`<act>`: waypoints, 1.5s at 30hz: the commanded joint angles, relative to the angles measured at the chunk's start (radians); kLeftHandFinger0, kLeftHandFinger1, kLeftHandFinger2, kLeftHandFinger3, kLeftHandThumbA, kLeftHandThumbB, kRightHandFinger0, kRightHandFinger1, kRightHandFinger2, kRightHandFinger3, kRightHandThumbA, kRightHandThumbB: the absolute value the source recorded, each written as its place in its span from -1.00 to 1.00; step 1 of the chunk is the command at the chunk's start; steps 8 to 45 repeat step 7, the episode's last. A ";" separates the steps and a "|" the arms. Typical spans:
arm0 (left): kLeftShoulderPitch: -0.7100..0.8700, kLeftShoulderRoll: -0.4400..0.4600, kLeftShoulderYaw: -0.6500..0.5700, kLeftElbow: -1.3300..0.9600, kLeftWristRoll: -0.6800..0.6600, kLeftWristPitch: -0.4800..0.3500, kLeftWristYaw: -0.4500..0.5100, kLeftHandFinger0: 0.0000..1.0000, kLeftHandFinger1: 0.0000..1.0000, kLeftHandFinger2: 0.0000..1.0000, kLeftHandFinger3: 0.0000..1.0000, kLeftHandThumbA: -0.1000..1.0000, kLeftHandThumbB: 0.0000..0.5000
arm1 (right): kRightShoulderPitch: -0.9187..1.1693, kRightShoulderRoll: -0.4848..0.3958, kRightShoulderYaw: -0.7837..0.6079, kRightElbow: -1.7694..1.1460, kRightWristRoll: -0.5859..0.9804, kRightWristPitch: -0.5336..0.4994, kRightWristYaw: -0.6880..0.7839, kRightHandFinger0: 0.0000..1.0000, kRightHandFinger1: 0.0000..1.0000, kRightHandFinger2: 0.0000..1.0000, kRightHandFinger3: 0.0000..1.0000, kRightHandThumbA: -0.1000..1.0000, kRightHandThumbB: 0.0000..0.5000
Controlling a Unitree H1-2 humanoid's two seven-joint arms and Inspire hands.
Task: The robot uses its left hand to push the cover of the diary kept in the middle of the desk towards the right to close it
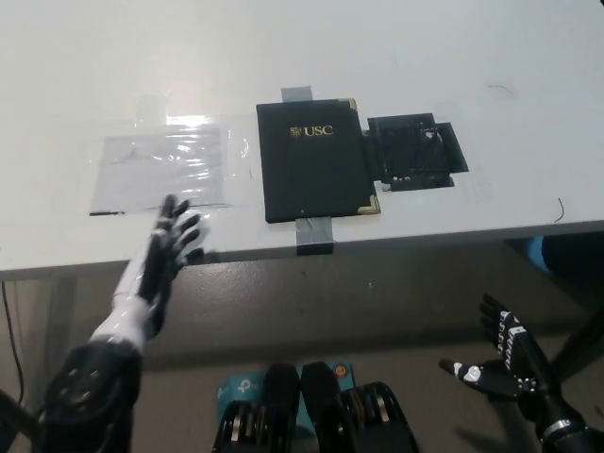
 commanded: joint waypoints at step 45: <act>0.281 -0.063 0.581 -0.259 -0.923 -0.034 -0.009 1.00 1.00 1.00 1.00 1.00 -0.12 | -0.056 -0.033 -0.067 -0.028 0.031 -0.044 -0.020 1.00 1.00 1.00 1.00 1.00 1.00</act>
